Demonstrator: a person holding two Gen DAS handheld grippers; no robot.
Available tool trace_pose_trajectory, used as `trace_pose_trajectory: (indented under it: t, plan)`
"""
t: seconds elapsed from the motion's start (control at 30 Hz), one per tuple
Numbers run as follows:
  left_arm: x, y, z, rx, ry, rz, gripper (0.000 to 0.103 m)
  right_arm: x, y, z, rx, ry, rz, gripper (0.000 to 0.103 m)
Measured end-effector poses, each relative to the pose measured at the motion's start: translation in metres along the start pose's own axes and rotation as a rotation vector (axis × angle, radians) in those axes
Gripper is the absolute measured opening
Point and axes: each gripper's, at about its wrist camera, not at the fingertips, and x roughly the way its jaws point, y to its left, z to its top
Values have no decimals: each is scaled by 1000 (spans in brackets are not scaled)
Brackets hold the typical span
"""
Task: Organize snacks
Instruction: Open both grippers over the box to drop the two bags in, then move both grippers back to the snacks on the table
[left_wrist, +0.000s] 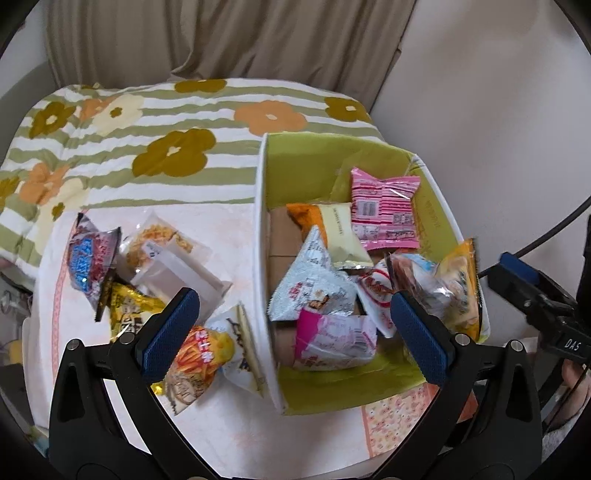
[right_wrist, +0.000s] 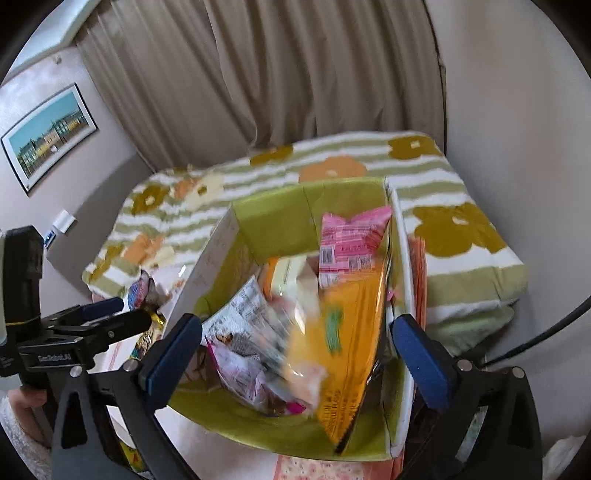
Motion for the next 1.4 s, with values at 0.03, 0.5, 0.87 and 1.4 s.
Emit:
trace_pose_trajectory:
  t: [0.03,0.5,0.87,1.4]
  plan:
    - [-1,3,-1,-4,0,-1,103,-1,0,0,0,6,-2,103]
    - [-42,45,-29,-71,-30,80,103,-9,19,-3,-7,28,43,103]
    - [-76,93,-57,-140,-15,200,103,-2,74,-2,-148,4,162,103]
    - [-49,193,-25,-106,47,152,103,47,171,-6,-241,48,123,103]
